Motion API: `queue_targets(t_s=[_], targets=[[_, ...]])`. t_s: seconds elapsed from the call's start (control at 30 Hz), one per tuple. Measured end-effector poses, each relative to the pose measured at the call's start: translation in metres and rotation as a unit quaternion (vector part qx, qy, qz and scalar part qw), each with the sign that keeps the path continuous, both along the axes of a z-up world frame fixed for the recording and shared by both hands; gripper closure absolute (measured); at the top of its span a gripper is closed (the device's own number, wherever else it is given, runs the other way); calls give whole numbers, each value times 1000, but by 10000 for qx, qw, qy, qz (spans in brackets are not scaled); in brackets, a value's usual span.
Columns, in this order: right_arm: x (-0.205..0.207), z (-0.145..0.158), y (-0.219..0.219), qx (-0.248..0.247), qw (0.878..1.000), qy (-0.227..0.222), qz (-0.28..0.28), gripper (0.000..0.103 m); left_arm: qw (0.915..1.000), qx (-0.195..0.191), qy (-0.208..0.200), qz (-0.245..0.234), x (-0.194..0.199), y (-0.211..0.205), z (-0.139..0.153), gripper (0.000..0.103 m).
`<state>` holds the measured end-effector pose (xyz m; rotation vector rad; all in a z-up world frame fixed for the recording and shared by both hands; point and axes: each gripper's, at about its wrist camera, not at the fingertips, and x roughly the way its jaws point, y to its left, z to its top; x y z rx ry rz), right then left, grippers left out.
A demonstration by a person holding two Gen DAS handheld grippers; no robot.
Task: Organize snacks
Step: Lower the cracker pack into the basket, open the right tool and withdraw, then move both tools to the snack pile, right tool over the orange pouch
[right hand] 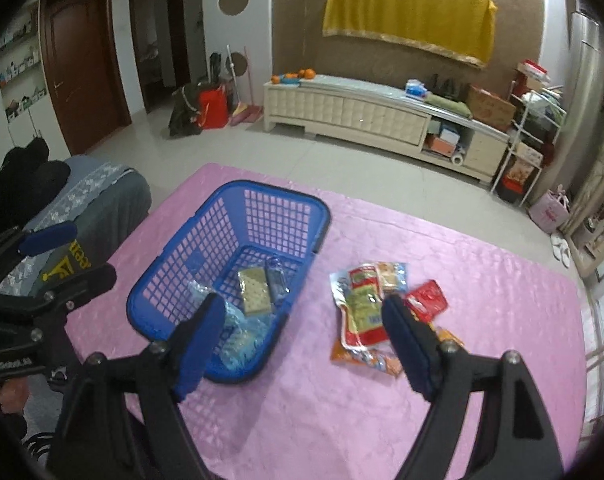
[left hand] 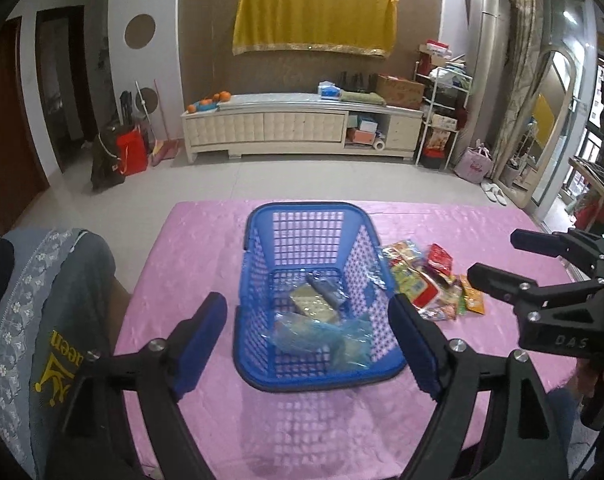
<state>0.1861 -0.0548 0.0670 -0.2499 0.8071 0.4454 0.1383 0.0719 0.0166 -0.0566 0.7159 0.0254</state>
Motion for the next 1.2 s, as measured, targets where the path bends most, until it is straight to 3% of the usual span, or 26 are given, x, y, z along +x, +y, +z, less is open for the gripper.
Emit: queue_targets(t_s=[0.23,0.5,0.83,1.2], targets=[[-28,9,-44,144,9996,-207,-153,19,9994,10,-116,-313,-10,-39,-1,21],[-39,-10,-95,22,9985,-104,-539,19,9969,-16,95,-776,2,-95,-26,21],[-24,-37,-155,11,9951,59,-985,19,9932,-64,402,-1089,25,-147,-53,21],[7,-80,-190,-50,9926,359,-1161,19,9891,-21,925,-1142,72,-187,-93,21]])
